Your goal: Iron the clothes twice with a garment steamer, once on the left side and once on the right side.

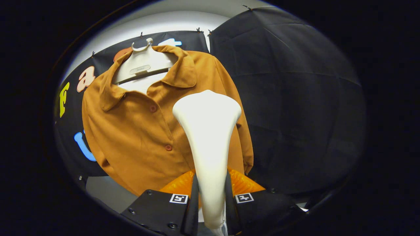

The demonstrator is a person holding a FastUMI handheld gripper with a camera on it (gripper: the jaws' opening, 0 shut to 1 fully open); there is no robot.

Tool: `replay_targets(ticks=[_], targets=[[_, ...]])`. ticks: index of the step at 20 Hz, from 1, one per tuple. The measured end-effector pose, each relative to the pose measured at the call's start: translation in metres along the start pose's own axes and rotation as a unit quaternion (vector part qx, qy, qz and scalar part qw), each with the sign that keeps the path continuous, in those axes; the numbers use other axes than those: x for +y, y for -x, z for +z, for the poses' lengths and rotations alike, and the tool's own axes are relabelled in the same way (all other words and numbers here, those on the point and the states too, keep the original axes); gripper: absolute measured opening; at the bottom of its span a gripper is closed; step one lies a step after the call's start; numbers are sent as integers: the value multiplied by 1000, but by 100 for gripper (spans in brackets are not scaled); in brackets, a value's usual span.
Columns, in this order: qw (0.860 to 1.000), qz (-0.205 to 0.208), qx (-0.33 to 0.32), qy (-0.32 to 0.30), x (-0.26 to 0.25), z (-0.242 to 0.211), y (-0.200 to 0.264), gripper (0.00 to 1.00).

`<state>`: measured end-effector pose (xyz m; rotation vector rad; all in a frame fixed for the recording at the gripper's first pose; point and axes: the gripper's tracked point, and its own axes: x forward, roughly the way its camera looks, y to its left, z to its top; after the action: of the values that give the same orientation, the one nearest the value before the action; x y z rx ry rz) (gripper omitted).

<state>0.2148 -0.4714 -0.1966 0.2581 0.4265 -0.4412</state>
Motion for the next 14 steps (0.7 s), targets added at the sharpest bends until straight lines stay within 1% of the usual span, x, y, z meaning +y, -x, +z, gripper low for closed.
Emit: replay_targets(ticks=[4, 8, 11, 14], targets=[[1000, 26, 0, 3, 8, 6, -21, 37], [998, 42, 35, -1, 11, -20, -28, 37], [998, 40, 53, -5, 5, -35, -41, 37], [997, 27, 70, -3, -2, -56, -46, 37]])
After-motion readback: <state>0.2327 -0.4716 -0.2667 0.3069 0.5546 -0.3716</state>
